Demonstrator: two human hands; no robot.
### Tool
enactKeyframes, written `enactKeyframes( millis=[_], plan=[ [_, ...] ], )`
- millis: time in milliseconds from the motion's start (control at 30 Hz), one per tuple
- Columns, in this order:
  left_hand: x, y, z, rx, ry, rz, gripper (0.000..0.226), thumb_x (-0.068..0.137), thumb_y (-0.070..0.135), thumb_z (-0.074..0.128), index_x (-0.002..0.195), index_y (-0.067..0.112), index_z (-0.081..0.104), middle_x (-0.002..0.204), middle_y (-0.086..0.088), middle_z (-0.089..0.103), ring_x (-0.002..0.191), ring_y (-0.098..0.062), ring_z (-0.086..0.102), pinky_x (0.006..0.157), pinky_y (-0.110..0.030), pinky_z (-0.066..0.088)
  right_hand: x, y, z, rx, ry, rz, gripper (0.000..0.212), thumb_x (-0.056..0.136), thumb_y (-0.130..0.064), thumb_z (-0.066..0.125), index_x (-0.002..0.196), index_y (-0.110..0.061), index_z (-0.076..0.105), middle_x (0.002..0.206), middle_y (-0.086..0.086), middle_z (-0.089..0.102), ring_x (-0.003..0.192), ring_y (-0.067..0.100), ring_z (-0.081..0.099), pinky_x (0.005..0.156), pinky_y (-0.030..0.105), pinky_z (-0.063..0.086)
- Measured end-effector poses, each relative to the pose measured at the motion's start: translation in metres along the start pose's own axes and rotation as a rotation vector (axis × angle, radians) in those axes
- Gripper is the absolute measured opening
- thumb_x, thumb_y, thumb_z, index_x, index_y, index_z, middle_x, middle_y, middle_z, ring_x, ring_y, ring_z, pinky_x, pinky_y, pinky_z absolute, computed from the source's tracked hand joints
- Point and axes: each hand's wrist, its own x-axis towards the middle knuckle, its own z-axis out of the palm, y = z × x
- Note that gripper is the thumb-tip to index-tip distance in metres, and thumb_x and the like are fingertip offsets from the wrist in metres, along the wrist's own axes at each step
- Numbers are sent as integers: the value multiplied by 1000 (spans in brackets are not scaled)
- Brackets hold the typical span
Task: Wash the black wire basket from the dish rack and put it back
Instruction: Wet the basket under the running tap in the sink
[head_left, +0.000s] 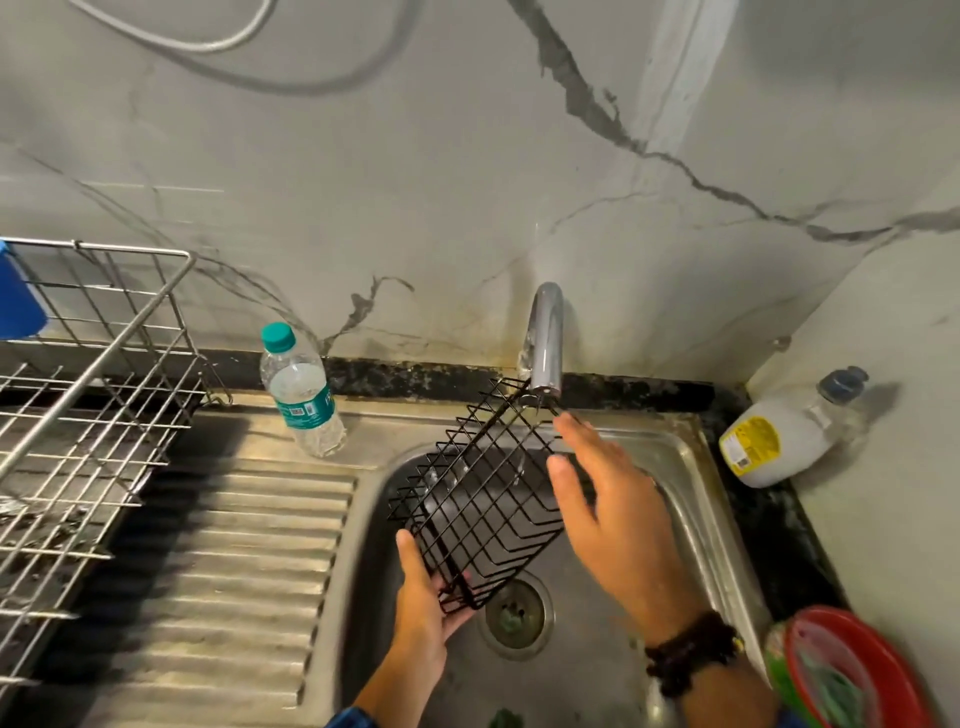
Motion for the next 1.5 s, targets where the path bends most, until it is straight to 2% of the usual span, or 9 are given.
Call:
enactKeyframes(
  millis=[167, 333, 533, 767, 933, 1067, 1233, 1367, 1500],
  plan=[
    [-9, 4, 1, 33, 16, 81, 90, 72, 87, 36, 124, 19, 66, 101, -11, 78, 99, -30, 73, 95, -51, 55, 45, 0, 13, -113, -225, 34, 65, 98, -63, 34, 155, -34, 24, 166, -6, 16, 149, 18, 26, 118, 49, 31],
    [-11, 29, -12, 171, 13, 278, 90, 70, 94, 38, 98, 20, 80, 96, -6, 79, 96, -24, 73, 96, -46, 55, -17, 27, 14, 46, 103, 336, 48, 96, -53, 50, 137, -28, 48, 136, -2, 56, 112, 8, 59, 83, 25, 55],
    [-31, 89, 33, 146, -164, 425, 14, 104, 27, 49, 109, 16, 56, 90, -8, 67, 70, -14, 61, 50, -21, 48, -39, 95, 67, 607, 110, 942, 48, 105, -45, 39, 115, -5, 64, 109, 26, 67, 85, 27, 69, 62, 27, 52],
    [-59, 99, 82, 318, -448, 347, 37, 107, 33, 41, 80, 16, 59, 57, 7, 45, 45, -4, 39, 40, -18, 31, -20, 83, 66, 575, 95, 808, 72, 87, -73, 35, 128, -19, 59, 124, 6, 66, 115, 24, 62, 99, 49, 50],
    [-62, 85, 98, 369, -386, 348, 35, 108, 35, 39, 84, 17, 58, 58, 3, 55, 46, -8, 49, 44, -23, 36, 34, 13, 17, 661, 46, 363, 40, 107, -34, 35, 145, -33, 46, 150, -12, 45, 131, -2, 46, 103, 14, 38],
    [-58, 82, 101, 279, -314, 347, 37, 108, 33, 39, 81, 16, 59, 62, -4, 61, 48, -12, 55, 47, -24, 43, 39, -1, 20, 82, -161, 231, 48, 106, -37, 35, 154, -30, 32, 167, -8, 7, 150, 13, 21, 120, 34, 24],
    [-51, 77, 94, 149, -254, 308, 36, 107, 33, 41, 81, 16, 58, 62, -2, 64, 51, -12, 56, 50, -26, 46, -24, 21, 43, -35, -45, -123, 51, 106, -24, 32, 156, -20, 24, 166, -7, 13, 149, 4, 18, 119, 28, 26],
    [-46, 84, 89, 105, -212, 257, 37, 108, 34, 40, 78, 17, 53, 47, 4, 48, 37, -9, 34, 39, -21, 24, -46, 31, 27, 128, -81, -73, 54, 105, -27, 38, 155, -39, 19, 154, -38, 22, 140, -8, 33, 108, 5, 26],
    [-49, 85, 93, 177, -313, 304, 34, 108, 33, 39, 85, 14, 56, 53, 2, 52, 41, -8, 41, 38, -21, 28, 7, 14, 26, 416, 17, 128, 48, 105, -32, 42, 152, -31, 37, 158, -20, 30, 145, -4, 26, 121, 28, 26]
  ],
)
